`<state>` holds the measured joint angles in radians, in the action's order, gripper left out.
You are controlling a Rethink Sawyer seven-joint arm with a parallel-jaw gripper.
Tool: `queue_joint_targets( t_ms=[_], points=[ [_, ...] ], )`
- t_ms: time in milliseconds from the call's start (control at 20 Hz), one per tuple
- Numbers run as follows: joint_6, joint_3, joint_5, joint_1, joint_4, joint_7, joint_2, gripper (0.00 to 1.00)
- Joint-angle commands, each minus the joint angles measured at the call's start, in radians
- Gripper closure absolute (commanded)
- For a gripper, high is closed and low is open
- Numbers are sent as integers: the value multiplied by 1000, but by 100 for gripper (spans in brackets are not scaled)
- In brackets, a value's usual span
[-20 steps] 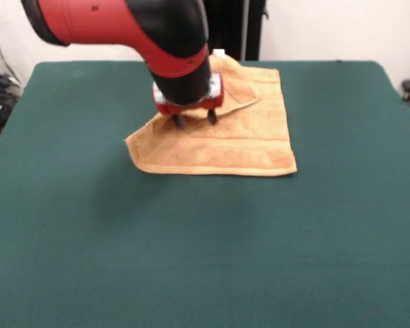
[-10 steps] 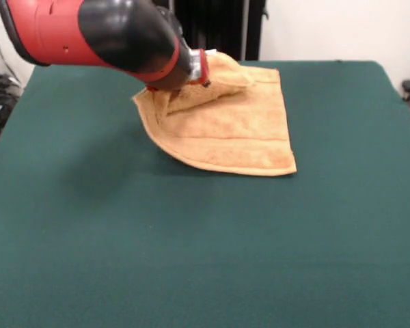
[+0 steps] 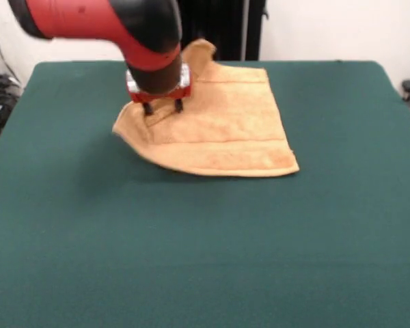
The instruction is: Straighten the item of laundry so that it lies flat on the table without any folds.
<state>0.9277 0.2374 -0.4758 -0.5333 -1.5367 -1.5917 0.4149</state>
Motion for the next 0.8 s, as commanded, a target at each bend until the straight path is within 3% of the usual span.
queue_joint_targets(
  t_ms=[50,350,800],
  points=[
    [-366,-32,-181,104,-62,-106,186,0],
    [-433,-62,-222,127,-62,-119,202,0],
    [-318,5,-158,79,66,21,61,0]
  ],
)
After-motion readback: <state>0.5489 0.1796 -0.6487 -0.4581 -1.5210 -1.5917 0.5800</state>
